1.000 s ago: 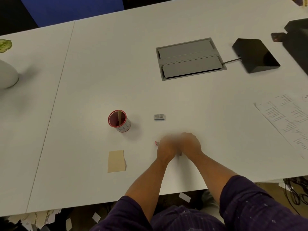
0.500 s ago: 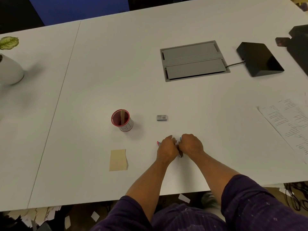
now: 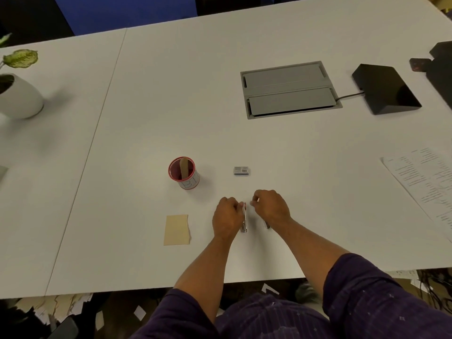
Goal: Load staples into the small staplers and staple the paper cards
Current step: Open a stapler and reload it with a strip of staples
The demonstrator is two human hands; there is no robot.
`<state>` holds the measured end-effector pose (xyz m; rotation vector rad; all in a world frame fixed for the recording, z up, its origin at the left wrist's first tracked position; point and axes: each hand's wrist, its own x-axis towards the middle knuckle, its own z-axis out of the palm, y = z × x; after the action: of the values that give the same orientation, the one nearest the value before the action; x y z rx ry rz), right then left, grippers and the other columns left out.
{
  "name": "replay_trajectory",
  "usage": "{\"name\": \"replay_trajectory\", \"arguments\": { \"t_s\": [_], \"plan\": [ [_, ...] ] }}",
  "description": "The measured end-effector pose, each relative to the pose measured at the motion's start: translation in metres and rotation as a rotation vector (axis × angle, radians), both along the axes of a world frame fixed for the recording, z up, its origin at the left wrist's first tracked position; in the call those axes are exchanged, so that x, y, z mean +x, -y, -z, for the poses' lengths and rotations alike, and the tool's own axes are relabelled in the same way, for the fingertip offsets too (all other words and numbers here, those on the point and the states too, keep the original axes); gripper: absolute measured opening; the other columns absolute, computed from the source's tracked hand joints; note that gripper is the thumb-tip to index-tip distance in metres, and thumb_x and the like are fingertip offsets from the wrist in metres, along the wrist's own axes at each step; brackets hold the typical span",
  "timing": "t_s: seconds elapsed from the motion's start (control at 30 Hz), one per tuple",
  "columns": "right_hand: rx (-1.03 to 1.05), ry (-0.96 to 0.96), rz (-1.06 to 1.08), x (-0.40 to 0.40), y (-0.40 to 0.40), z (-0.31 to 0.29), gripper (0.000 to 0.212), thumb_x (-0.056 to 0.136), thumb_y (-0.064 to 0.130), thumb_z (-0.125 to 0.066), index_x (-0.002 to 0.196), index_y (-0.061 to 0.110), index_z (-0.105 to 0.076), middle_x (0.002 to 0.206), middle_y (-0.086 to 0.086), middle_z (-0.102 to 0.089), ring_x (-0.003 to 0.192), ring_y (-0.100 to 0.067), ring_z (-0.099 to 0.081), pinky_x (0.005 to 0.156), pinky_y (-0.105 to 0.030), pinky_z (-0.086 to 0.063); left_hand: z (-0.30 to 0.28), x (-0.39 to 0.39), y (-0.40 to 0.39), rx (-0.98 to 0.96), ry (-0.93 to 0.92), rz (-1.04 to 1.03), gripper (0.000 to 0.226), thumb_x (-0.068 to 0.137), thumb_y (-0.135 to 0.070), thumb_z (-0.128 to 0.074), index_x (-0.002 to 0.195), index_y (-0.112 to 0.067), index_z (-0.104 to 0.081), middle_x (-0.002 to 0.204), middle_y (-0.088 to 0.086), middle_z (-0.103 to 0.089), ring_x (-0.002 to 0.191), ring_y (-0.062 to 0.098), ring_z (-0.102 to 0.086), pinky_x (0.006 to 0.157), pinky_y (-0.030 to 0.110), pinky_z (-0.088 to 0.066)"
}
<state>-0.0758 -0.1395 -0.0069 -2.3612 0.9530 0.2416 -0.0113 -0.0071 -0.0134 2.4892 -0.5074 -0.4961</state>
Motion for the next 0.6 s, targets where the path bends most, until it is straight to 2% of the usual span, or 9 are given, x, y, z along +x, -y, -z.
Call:
{"name": "replay_trajectory", "arguments": {
  "t_s": [0.2,0.27,0.37,0.6],
  "plan": [
    [0.019,-0.062,-0.110,0.007,-0.022,0.004,0.028,0.095,0.043,-0.063,0.092,0.014,-0.065,0.089,-0.003,-0.071,0.079,-0.023,-0.065,0.065,-0.030,-0.048,0.006,-0.002,-0.012,-0.025,-0.115,-0.077,0.022,0.098,-0.027,-0.057,0.092,-0.009,-0.067,0.086,0.004,-0.067,0.076,0.018,-0.062,0.063,0.027,-0.046],
    [0.024,-0.101,-0.140,0.009,-0.027,0.005,0.035,0.093,0.050,-0.062,0.090,0.015,-0.061,0.089,-0.005,-0.070,0.077,-0.023,-0.063,0.064,-0.030,-0.045,0.008,-0.004,-0.014,-0.048,-0.164,-0.084,0.018,0.097,-0.017,-0.056,0.092,-0.005,-0.069,0.086,0.008,-0.070,0.078,0.021,-0.064,0.066,0.031,-0.050],
    [0.025,-0.142,-0.156,0.012,-0.031,0.007,0.040,0.093,0.051,-0.064,0.103,0.012,-0.062,0.097,-0.006,-0.071,0.085,-0.024,-0.067,0.067,-0.032,-0.048,0.010,-0.005,-0.018,-0.057,-0.209,-0.084,0.018,0.095,-0.009,-0.054,0.095,-0.004,-0.072,0.091,0.010,-0.072,0.083,0.022,-0.066,0.074,0.031,-0.052],
    [0.034,-0.182,-0.141,0.016,-0.036,0.005,0.039,0.093,0.045,-0.066,0.108,0.010,-0.061,0.102,-0.008,-0.071,0.091,-0.025,-0.068,0.071,-0.035,-0.051,0.010,-0.002,-0.018,-0.056,-0.284,-0.128,0.021,0.093,-0.008,-0.055,0.094,-0.006,-0.076,0.089,0.007,-0.073,0.077,0.015,-0.062,0.063,0.016,-0.042]
  ]
}}
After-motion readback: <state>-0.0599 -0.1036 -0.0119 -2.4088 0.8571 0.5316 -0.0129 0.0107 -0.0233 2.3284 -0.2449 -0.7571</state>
